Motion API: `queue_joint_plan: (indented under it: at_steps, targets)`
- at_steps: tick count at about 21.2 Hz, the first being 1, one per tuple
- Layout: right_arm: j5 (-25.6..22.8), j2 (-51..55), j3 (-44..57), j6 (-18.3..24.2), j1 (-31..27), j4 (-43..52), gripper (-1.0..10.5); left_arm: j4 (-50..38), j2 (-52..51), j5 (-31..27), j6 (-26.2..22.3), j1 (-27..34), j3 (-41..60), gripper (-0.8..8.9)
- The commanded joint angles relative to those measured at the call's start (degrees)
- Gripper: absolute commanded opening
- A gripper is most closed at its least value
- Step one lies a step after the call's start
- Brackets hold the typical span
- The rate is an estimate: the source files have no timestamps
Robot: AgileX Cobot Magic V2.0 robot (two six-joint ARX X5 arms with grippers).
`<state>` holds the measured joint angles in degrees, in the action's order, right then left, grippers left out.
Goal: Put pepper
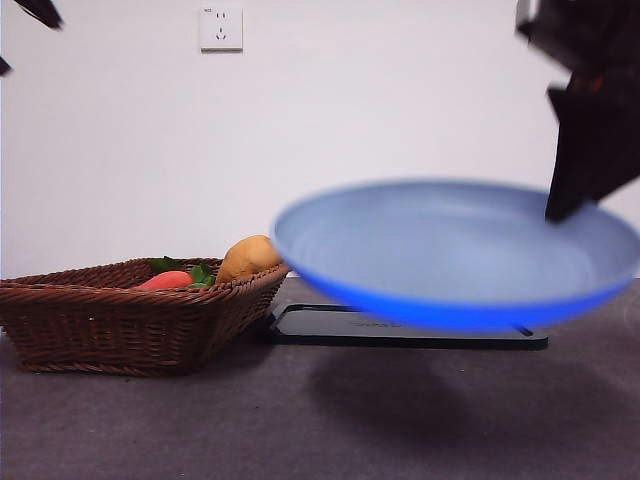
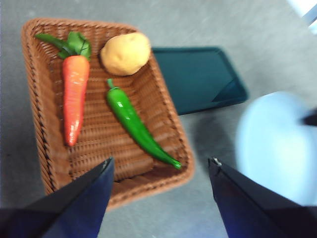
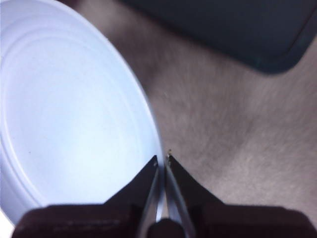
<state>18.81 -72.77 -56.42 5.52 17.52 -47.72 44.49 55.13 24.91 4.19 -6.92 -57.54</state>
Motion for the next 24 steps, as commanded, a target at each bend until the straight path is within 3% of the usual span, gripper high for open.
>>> queue_joint_plan:
  at_steps: [1, 8, 14, 24]
  targets:
    - [0.1, 3.7, -1.2, -2.3, 0.1, 0.3, 0.0, -0.3, 6.6, -5.9, 2.1, -3.9, -3.3, 3.36]
    - [0.1, 12.1, -1.9, -4.7, 0.1, -0.8, 0.0, -3.4, 28.5, -21.9, 3.4, -13.7, -13.0, 3.36]
    - [0.1, 15.1, -1.9, -5.7, 0.1, -0.9, 0.0, -5.7, 42.1, -25.2, 3.9, -16.3, -19.7, 3.36]
    - [0.3, 15.5, -1.9, -5.6, 0.1, -1.2, 0.0, -12.2, 52.2, -26.5, 6.9, -17.0, -20.6, 3.36]
